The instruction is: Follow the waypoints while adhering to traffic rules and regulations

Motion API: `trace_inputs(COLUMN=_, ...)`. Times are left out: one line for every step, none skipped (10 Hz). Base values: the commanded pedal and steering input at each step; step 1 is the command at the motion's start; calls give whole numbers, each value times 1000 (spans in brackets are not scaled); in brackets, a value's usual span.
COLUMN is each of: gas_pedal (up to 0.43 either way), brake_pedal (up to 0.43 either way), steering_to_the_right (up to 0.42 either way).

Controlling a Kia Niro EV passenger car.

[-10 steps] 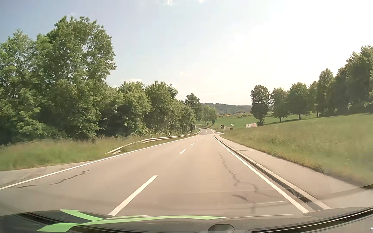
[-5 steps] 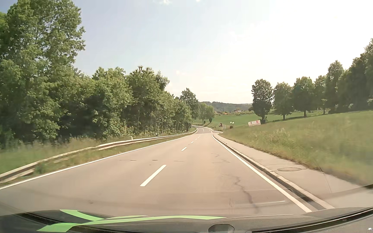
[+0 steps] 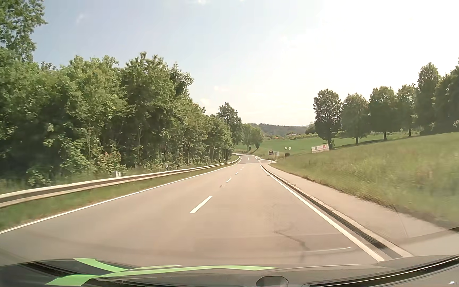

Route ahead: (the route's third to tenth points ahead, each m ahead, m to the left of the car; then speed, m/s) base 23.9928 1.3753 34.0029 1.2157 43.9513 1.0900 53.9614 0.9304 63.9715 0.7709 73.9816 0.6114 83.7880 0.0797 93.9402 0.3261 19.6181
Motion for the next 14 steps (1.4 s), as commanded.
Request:
trace_inputs(gas_pedal=0, brake_pedal=49, steering_to_the_right=2)
trace_inputs(gas_pedal=0, brake_pedal=37, steering_to_the_right=1)
trace_inputs(gas_pedal=0, brake_pedal=55, steering_to_the_right=2)
trace_inputs(gas_pedal=0, brake_pedal=61, steering_to_the_right=2)
trace_inputs(gas_pedal=0, brake_pedal=61, steering_to_the_right=2)
trace_inputs(gas_pedal=0, brake_pedal=37, steering_to_the_right=1)
trace_inputs(gas_pedal=0, brake_pedal=6, steering_to_the_right=1)
trace_inputs(gas_pedal=0, brake_pedal=0, steering_to_the_right=0)
trace_inputs(gas_pedal=0, brake_pedal=0, steering_to_the_right=0)
trace_inputs(gas_pedal=0, brake_pedal=0, steering_to_the_right=0)
trace_inputs(gas_pedal=0, brake_pedal=0, steering_to_the_right=0)
trace_inputs(gas_pedal=0, brake_pedal=0, steering_to_the_right=0)
trace_inputs(gas_pedal=0, brake_pedal=0, steering_to_the_right=0)
trace_inputs(gas_pedal=0, brake_pedal=0, steering_to_the_right=0)
